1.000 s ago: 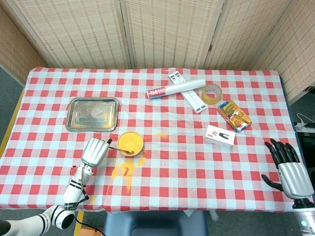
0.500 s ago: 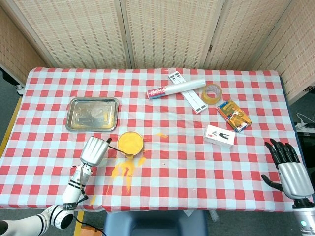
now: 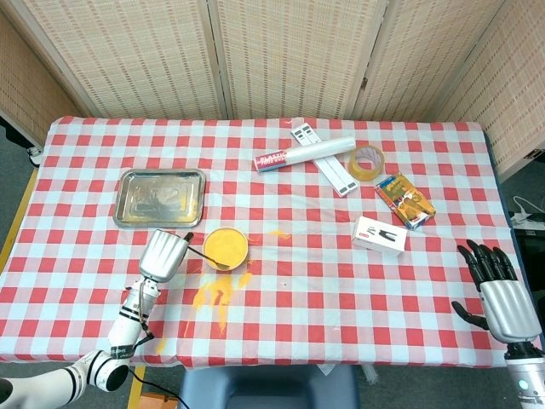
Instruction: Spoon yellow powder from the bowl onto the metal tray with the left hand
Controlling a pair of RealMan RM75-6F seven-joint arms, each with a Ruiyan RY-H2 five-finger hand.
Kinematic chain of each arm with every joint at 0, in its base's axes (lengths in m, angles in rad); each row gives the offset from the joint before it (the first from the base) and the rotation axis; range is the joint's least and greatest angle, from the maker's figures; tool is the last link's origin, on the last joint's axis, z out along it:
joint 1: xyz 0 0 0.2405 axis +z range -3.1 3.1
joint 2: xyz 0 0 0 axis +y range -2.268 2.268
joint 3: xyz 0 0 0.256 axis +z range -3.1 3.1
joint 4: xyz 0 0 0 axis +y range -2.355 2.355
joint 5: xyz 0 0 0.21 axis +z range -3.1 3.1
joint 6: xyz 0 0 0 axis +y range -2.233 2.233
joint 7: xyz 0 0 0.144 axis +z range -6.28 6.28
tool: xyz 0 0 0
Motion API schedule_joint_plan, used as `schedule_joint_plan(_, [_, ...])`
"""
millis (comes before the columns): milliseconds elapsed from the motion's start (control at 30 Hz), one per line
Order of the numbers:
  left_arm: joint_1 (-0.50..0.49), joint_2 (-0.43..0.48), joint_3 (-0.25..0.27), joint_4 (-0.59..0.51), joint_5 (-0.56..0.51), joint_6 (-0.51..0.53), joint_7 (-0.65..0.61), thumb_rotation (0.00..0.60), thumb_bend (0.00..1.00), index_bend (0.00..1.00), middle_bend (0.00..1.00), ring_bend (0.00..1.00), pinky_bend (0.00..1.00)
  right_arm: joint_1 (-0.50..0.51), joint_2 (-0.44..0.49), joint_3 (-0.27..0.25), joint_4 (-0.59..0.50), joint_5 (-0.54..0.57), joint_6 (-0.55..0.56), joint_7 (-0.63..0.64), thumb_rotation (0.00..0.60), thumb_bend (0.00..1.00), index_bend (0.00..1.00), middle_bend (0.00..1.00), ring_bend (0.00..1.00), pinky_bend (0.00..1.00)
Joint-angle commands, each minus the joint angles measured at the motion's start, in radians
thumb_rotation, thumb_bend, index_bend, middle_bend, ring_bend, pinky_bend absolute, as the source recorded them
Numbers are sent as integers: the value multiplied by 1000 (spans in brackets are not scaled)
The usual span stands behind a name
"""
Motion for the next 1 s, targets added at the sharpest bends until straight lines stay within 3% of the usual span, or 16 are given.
schedule_joint_plan(33, [-3,-3,-4,3,-3,-1,-3,600,769,930,1000,1000,1000,1,0,0,0,1,-2,-1,600,122,0,0,0,0])
schedule_joint_plan(433, [-18,53,-52,-117,-93,-43,37,600,804,933,1000,1000,1000,6,-3,5,2,15,-13,-1,600,123,0,0,0,0])
schedule_joint_plan(600, [-25,36,-57,-137,-147,-34,166,600,804,933,1000,1000,1000,8,0,5,1,17,-17,4,600,122,0,0,0,0])
schedule_joint_plan(767, [-36,-31,-59,-94,-153,40,319,600,804,934,1000,1000,1000,7,4,6,1,16,-15,14,600,123,0,0,0,0])
schedule_joint_plan(1000, [-38,-55,-43,-97,-161,72,429,600,806,934,1000,1000,1000,7,9,8,2,18,-12,25,600,123,0,0,0,0])
